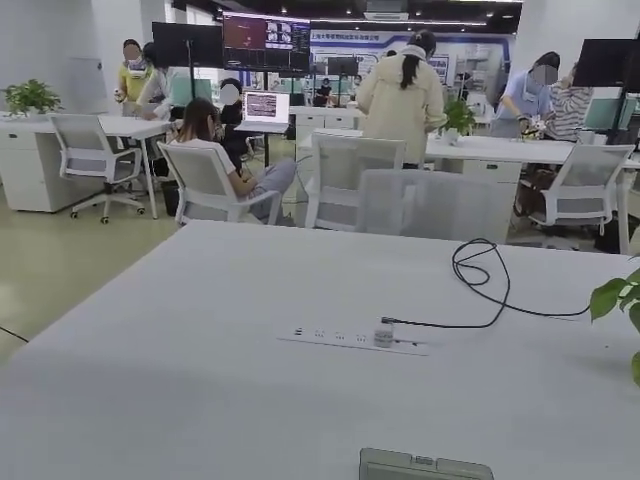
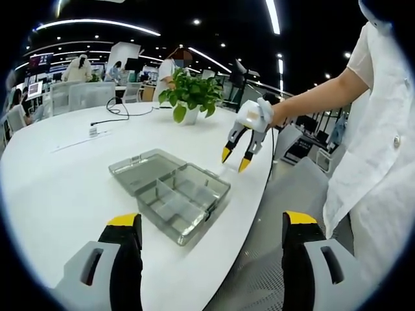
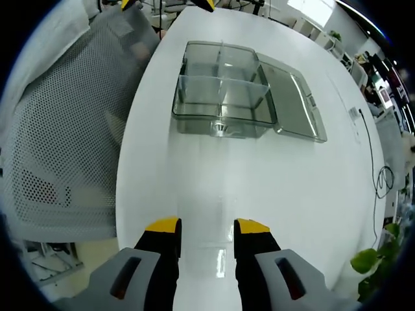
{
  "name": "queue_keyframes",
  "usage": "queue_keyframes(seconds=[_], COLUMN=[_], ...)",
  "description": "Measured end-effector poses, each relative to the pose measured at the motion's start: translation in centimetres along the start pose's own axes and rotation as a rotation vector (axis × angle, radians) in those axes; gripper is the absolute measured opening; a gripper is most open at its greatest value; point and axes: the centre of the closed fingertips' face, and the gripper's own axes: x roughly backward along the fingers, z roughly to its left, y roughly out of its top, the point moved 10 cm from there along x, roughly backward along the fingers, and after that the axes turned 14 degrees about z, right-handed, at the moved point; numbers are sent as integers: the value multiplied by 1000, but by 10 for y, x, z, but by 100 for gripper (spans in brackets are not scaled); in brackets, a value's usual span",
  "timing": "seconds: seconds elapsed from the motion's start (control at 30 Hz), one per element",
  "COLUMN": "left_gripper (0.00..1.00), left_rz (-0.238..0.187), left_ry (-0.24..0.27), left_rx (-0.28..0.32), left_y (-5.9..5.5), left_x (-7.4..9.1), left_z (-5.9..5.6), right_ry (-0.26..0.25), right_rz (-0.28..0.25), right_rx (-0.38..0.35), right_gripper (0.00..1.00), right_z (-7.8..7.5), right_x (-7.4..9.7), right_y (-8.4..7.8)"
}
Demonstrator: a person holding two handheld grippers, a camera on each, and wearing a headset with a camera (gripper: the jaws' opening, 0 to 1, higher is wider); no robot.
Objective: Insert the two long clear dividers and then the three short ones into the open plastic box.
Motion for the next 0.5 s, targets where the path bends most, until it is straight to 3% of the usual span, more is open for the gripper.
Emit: queue_keyframes(seconds=[0.17,0.5], left_gripper=[91,87], left_rz=[-1,-42], left_ry=[-4,-29], left_rx=[13,45], left_y=[3,14], left_x=[0,1], left_z=[0,-1], right_ry=[-38,-116], right_rz=[-33,-88], right_rx=[-14,-33], right_gripper=[33,33], right_z=[3,10], right_x=[18,54], right_y=[6,19])
